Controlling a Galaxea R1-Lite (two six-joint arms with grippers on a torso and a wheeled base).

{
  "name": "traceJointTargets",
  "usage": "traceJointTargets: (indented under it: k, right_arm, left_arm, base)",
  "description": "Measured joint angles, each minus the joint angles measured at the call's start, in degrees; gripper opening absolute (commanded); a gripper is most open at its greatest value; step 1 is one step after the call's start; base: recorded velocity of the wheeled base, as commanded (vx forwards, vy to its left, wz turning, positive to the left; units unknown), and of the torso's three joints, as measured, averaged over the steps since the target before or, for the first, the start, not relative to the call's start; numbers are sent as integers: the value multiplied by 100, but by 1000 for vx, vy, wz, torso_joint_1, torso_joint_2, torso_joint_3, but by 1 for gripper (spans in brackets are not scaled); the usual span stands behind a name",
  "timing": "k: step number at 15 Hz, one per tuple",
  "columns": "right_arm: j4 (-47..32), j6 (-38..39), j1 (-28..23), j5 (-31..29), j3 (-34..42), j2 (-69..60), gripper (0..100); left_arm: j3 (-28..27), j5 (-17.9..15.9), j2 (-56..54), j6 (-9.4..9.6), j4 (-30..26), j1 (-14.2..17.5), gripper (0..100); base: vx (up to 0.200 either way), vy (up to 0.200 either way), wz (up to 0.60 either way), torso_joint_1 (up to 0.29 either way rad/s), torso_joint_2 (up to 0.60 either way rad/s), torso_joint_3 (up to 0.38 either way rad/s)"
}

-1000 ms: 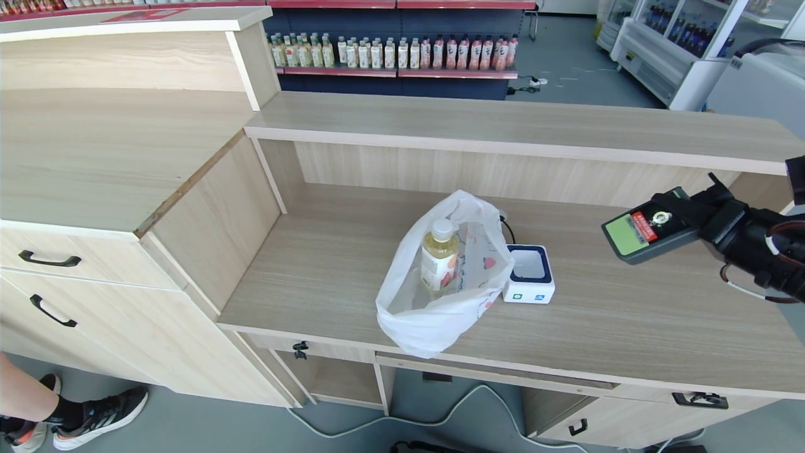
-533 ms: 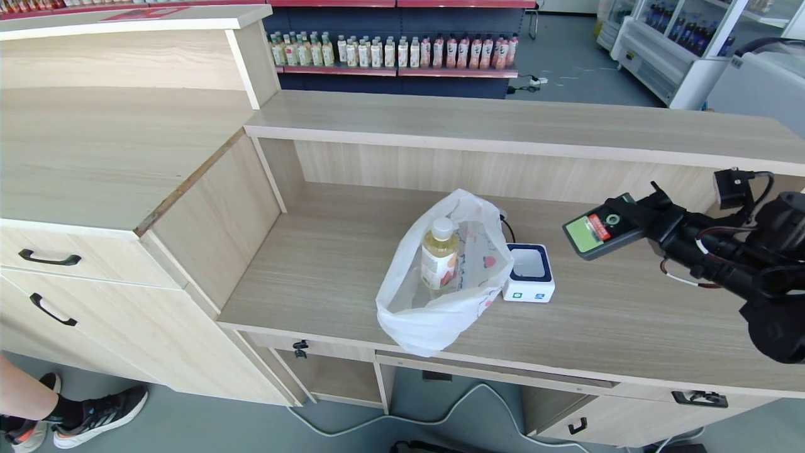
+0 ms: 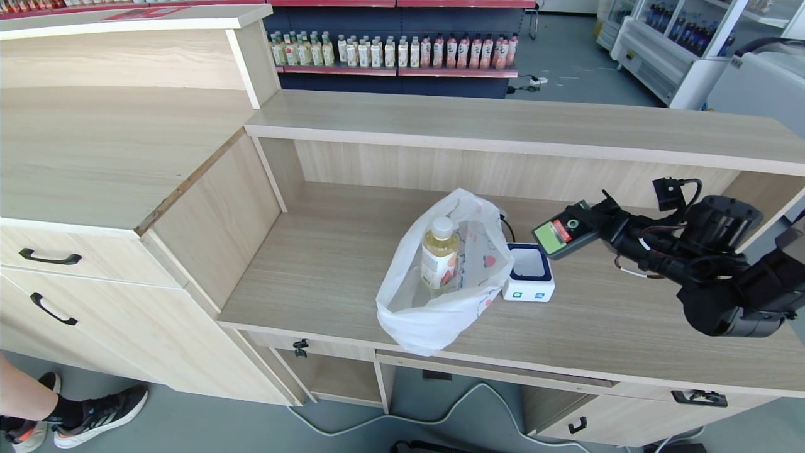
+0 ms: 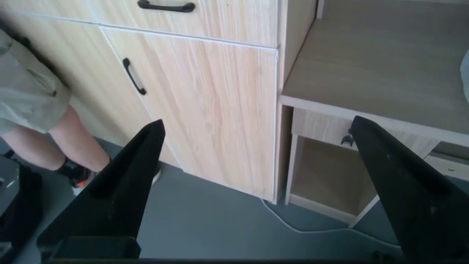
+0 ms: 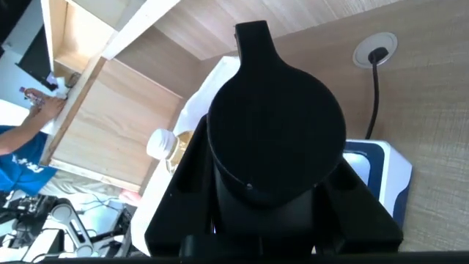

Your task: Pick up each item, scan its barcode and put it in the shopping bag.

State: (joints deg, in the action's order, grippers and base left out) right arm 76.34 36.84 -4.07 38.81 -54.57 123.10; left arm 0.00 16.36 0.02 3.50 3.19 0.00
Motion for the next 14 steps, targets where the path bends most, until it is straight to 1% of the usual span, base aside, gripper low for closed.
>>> traceJointTargets:
  k: [9, 14]
  right_arm:
    - [66, -138, -11, -4, -72, 284, 0]
    - [432, -274, -4, 155, -69, 482, 0]
  left_arm:
    - [0, 6, 0, 2, 2, 0, 100]
    - [0, 28, 0, 16, 2, 0, 100]
  base:
    - [0, 0, 0, 0, 0, 0]
    - [0, 0, 0, 0, 0, 0]
